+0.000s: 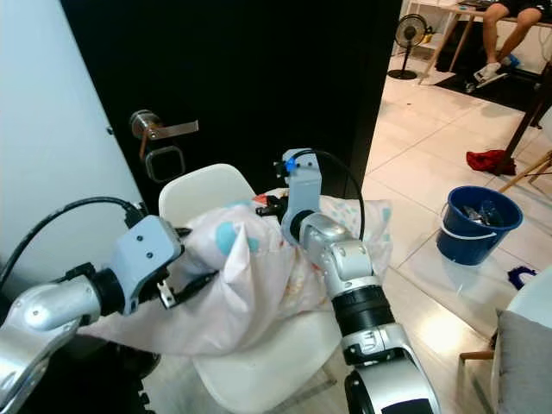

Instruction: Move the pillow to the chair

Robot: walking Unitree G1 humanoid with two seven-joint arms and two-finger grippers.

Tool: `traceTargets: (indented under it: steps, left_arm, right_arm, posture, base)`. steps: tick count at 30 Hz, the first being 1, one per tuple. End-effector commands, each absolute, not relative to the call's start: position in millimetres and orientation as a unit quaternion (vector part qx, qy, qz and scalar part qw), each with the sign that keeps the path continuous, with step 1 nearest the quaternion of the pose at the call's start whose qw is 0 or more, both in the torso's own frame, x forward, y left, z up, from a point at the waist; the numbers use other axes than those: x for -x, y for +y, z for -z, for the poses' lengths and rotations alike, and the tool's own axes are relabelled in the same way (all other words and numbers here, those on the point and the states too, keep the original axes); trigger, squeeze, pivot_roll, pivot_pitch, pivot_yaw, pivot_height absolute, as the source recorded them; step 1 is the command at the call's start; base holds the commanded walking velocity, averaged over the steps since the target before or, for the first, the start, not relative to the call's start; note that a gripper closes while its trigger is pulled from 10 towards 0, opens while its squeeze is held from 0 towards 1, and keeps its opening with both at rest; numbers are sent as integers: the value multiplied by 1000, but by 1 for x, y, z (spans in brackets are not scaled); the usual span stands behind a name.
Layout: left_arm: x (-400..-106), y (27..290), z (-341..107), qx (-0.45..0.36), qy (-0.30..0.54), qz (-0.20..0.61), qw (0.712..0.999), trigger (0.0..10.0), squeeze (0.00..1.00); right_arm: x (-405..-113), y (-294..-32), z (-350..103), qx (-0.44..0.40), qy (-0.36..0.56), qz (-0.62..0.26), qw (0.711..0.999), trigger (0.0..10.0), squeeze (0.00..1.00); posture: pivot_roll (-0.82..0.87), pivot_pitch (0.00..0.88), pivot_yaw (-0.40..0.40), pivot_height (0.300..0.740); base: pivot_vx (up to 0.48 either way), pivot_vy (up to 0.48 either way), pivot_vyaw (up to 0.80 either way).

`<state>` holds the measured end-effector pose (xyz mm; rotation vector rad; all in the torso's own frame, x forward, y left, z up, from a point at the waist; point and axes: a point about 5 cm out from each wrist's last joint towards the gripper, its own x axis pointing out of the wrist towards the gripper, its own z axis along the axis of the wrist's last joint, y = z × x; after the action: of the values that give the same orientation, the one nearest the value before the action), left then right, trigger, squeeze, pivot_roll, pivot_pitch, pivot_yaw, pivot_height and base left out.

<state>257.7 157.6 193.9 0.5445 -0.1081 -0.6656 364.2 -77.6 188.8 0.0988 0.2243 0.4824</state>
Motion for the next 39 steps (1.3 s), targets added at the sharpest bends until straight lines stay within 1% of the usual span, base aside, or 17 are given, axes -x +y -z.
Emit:
traceTargets:
  steps: [1, 2, 3, 6, 8, 9, 19, 22, 28, 31, 35, 36, 37, 38, 39]
  left_arm:
    - [-260, 154, -186, -262, -52, 332, 905, 10000, 0]
    - [-260, 151, -182, -237, -47, 343, 908, 10000, 0]
    - [-260, 151, -182, -237, -47, 343, 908, 10000, 0]
    - [-257, 143, -172, -167, -26, 377, 911, 10000, 0]
    - [-258, 143, -170, -165, -21, 378, 911, 10000, 0]
    - [-259, 144, -168, -162, -18, 375, 912, 0, 0]
    - [-268, 156, -169, -174, -33, 347, 921, 0, 0]
    - [-273, 161, -171, -202, -44, 323, 923, 0, 0]
    - [-277, 166, -176, -235, -50, 306, 921, 0, 0]
    - [-280, 175, -179, -283, -54, 290, 912, 0, 0]
    - [-281, 182, -181, -310, -53, 280, 907, 0, 0]
    - [-282, 187, -182, -336, -49, 274, 900, 0, 0]
    - [-282, 187, -182, -336, -49, 274, 900, 0, 0]
    - [-282, 193, -181, -365, -42, 270, 890, 0, 0]
    - [-282, 193, -181, -365, -42, 270, 890, 0, 0]
  right_arm:
    - [-361, -72, -207, -52, 76, -262, 961, 10000, 0]
    - [-360, -72, -209, -52, 73, -265, 960, 10000, 0]
    - [-360, -72, -209, -52, 73, -265, 960, 10000, 0]
    - [-358, -75, -216, -54, 65, -268, 960, 10000, 0]
    - [-357, -75, -217, -55, 63, -268, 960, 10000, 0]
    - [-357, -75, -219, -56, 60, -270, 959, 10000, 0]
    - [-353, -74, -223, -55, 54, -284, 956, 10000, 0]
    - [-351, -77, -223, -59, 54, -286, 955, 10000, 0]
    - [-350, -81, -222, -62, 58, -283, 955, 10000, 0]
    - [-349, -84, -220, -61, 62, -280, 956, 10000, 0]
    - [-348, -85, -219, -67, 63, -281, 955, 10000, 0]
    - [-347, -85, -219, -71, 59, -293, 952, 10000, 412]
    - [-347, -85, -219, -71, 59, -293, 952, 10000, 412]
    - [-344, -83, -218, -61, 56, -307, 948, 10000, 1000]
    - [-344, -83, -218, -61, 56, -307, 948, 10000, 1000]
  posture:
    - [19, 0, -25, 740]
    - [8, 0, -22, 740]
    - [8, 0, -22, 740]
    - [1, 0, -20, 740]
    - [-4, 0, -18, 740]
    - [-4, 0, -18, 740]
    - [-1, 0, -23, 740]
    - [-5, 0, -20, 740]
    - [-2, 0, -18, 740]
    - [-2, 0, -17, 740]
    - [2, 0, -19, 740]
    - [6, 0, -19, 740]
    - [6, 0, -19, 740]
    - [9, 0, -19, 740]
    - [9, 0, -19, 740]
  base:
    - [0, 0, 0]
    - [0, 0, 0]
    - [0, 0, 0]
    - [0, 0, 0]
    - [0, 0, 0]
    - [0, 0, 0]
    - [0, 0, 0]
    - [0, 0, 0]
    - [0, 0, 0]
    - [0, 0, 0]
    - [0, 0, 0]
    - [0, 0, 0]
    - [0, 0, 0]
    - [0, 0, 0]
    - [0, 0, 0]
